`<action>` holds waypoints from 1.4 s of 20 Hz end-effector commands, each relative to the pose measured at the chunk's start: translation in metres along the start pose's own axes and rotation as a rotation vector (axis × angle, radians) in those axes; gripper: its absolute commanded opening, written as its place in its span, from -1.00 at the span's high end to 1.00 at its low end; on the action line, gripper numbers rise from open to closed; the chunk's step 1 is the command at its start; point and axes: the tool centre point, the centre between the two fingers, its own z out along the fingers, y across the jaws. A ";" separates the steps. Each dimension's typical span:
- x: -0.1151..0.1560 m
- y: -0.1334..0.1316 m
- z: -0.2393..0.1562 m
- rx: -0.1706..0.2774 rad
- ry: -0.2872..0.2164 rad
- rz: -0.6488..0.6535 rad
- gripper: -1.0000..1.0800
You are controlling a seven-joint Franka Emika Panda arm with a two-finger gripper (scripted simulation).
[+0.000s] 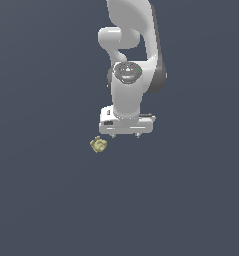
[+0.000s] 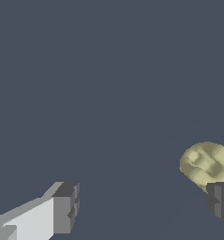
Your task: Pick up the object and move it to a goal position.
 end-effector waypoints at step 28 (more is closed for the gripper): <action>-0.003 0.054 0.015 0.009 0.027 0.280 -0.92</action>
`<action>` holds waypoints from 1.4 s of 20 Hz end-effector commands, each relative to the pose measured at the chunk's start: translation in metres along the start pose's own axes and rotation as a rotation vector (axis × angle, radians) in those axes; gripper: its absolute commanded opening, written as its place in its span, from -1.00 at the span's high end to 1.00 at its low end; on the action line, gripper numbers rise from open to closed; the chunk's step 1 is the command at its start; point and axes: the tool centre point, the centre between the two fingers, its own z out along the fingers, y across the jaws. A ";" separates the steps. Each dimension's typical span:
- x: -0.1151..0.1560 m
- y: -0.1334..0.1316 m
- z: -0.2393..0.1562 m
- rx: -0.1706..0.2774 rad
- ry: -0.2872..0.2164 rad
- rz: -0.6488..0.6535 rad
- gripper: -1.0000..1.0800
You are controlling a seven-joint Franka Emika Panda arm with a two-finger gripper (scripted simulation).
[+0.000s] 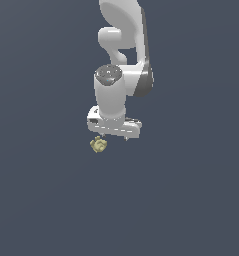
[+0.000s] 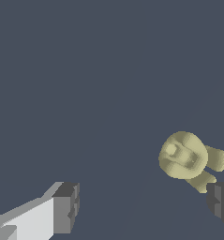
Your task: Pick up the object and move it to a goal position.
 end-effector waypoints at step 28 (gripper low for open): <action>-0.012 0.091 0.071 -0.021 0.022 0.499 -0.92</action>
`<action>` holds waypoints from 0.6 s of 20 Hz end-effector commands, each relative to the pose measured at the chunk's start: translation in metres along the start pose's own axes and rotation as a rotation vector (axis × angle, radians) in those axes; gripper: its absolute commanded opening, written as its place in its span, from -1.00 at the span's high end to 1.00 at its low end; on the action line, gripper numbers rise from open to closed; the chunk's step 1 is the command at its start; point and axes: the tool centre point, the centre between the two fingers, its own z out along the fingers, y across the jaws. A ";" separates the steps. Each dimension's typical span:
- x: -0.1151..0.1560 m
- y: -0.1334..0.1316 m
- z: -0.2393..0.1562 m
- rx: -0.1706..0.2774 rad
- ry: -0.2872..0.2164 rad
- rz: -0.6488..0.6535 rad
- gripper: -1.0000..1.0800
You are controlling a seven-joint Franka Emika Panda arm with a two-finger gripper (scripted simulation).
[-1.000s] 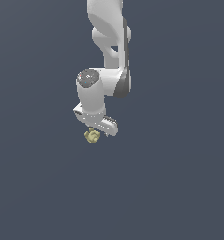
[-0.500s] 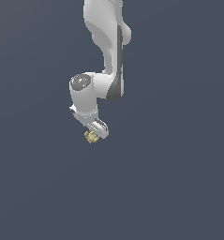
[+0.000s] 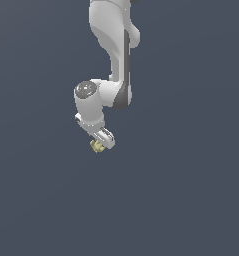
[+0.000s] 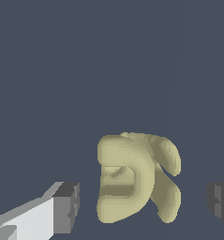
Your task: Pick up the object and move it to a goal position.
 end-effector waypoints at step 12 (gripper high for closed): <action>0.000 0.001 0.043 -0.001 0.000 0.005 -0.92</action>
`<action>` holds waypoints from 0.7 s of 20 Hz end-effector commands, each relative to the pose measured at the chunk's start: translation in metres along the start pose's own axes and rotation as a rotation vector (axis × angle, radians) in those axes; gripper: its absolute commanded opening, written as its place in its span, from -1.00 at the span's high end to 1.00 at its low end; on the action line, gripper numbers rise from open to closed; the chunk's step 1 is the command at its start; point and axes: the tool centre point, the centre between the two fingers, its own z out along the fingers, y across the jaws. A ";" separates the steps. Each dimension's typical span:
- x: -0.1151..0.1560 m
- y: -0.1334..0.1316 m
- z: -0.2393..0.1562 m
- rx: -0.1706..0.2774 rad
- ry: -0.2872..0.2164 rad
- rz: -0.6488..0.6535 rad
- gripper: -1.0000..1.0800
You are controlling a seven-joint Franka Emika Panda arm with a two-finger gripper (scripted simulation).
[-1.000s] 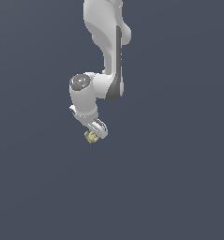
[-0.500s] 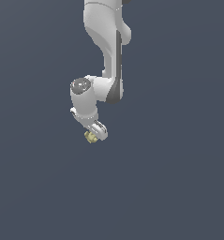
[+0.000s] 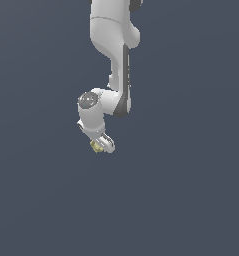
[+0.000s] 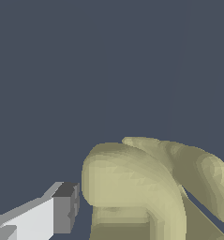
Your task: Pick up the object and move it to a goal position.
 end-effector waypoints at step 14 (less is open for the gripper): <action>-0.001 -0.002 -0.002 0.002 0.001 0.000 1.00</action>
